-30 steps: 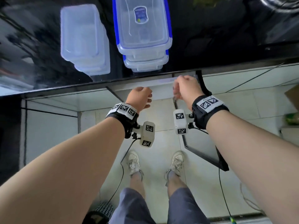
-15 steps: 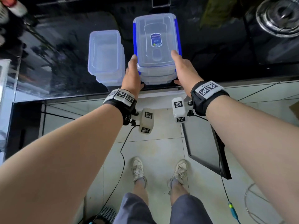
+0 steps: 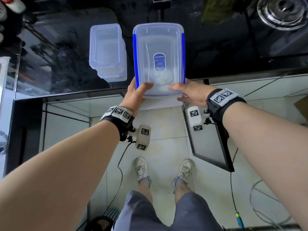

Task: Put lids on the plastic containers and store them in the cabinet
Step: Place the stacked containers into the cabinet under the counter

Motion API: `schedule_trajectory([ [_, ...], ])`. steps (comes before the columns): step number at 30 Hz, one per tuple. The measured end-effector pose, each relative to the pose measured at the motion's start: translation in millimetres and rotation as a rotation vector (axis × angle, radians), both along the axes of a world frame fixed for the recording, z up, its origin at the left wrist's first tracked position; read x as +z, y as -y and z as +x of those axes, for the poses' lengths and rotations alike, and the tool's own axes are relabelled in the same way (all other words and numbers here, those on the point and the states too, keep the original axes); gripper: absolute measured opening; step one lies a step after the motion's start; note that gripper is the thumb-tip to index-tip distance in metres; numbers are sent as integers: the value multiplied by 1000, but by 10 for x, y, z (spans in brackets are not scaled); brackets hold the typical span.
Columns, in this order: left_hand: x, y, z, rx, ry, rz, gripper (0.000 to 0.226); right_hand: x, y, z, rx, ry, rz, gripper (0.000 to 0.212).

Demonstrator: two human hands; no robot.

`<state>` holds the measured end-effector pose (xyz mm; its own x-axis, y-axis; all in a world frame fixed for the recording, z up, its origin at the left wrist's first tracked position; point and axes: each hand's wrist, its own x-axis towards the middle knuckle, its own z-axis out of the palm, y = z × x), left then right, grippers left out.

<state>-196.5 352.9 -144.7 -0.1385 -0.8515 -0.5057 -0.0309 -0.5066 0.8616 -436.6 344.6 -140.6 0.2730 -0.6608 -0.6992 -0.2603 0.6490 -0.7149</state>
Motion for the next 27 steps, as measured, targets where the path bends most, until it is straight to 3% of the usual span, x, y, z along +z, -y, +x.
schedule_trajectory([
  [2,-64,-165,103,-47,-33,14,75,-34,-74,-17,51,34,72,103],
  [5,-91,-394,205,-144,134,38,110,-90,-204,28,161,-32,82,89],
  [9,-347,-640,333,-243,293,56,119,-291,-453,119,264,-197,20,116],
  [12,-643,-789,405,-289,347,108,125,-570,-632,144,290,-240,12,106],
  [21,-1574,-1074,339,-346,364,272,118,-1571,-985,128,206,-162,213,85],
  [24,-1853,-983,262,-331,308,304,91,-1835,-932,100,116,-110,277,77],
  [27,-2104,-754,197,-127,195,385,66,-2065,-729,120,-15,-58,266,68],
])
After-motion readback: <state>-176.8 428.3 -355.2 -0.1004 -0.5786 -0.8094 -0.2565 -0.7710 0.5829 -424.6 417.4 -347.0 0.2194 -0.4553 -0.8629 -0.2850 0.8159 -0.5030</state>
